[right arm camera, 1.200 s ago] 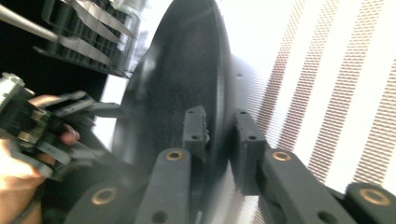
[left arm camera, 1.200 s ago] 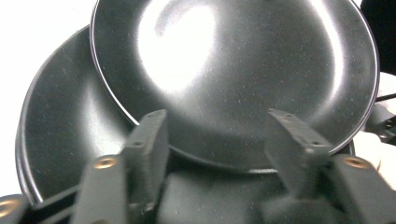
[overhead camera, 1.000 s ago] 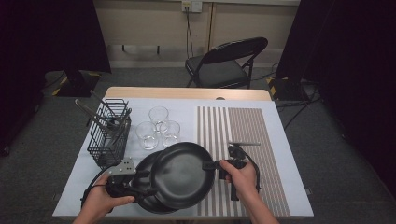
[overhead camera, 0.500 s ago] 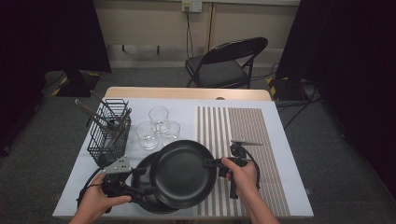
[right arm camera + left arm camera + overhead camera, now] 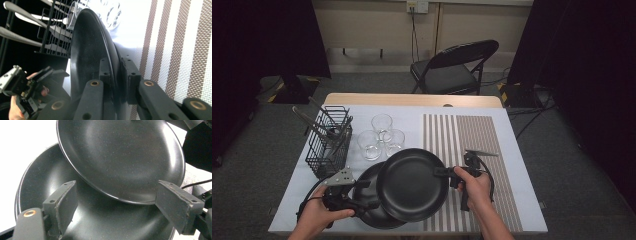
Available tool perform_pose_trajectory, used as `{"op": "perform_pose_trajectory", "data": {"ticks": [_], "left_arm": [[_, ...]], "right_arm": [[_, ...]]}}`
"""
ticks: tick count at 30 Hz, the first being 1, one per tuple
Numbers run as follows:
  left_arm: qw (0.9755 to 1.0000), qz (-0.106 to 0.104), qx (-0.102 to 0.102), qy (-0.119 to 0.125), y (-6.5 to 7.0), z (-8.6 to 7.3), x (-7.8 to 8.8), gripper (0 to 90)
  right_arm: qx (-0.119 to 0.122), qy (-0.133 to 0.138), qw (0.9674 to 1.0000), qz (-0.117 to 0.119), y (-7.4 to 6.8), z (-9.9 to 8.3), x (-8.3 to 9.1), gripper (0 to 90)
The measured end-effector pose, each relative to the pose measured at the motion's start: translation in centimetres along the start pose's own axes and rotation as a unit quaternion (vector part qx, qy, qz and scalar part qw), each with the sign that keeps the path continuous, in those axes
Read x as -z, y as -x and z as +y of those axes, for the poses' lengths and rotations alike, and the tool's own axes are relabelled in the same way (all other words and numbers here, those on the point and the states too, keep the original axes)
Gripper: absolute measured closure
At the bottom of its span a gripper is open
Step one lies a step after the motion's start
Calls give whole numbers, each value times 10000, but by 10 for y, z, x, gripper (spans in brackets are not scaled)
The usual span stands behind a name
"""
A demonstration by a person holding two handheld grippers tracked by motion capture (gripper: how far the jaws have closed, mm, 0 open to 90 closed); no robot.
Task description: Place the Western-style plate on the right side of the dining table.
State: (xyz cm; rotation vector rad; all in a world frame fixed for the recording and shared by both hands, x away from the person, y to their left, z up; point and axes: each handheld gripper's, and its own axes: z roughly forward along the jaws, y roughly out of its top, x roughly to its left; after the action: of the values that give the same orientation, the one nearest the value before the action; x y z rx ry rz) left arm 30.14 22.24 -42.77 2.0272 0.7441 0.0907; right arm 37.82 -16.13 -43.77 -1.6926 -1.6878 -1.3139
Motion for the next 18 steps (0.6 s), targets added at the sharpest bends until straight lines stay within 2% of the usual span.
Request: {"op": "perform_pose_trajectory", "data": {"ticks": [3,6,13,18], "left_arm": [[10000,-21,7,5,0,0,0,181],[10000,-26,12,17,0,0,0,183],[10000,-43,5,32,0,0,1,182],[9999,-34,111,58,-1,0,0,181]], "right_arm": [[-42,13,10000,15,1,1,1,799],[-159,95,9997,135,2,2,4,800],[-156,187,9996,117,2,4,10,795],[-242,280,9993,109,5,6,16,793]]}}
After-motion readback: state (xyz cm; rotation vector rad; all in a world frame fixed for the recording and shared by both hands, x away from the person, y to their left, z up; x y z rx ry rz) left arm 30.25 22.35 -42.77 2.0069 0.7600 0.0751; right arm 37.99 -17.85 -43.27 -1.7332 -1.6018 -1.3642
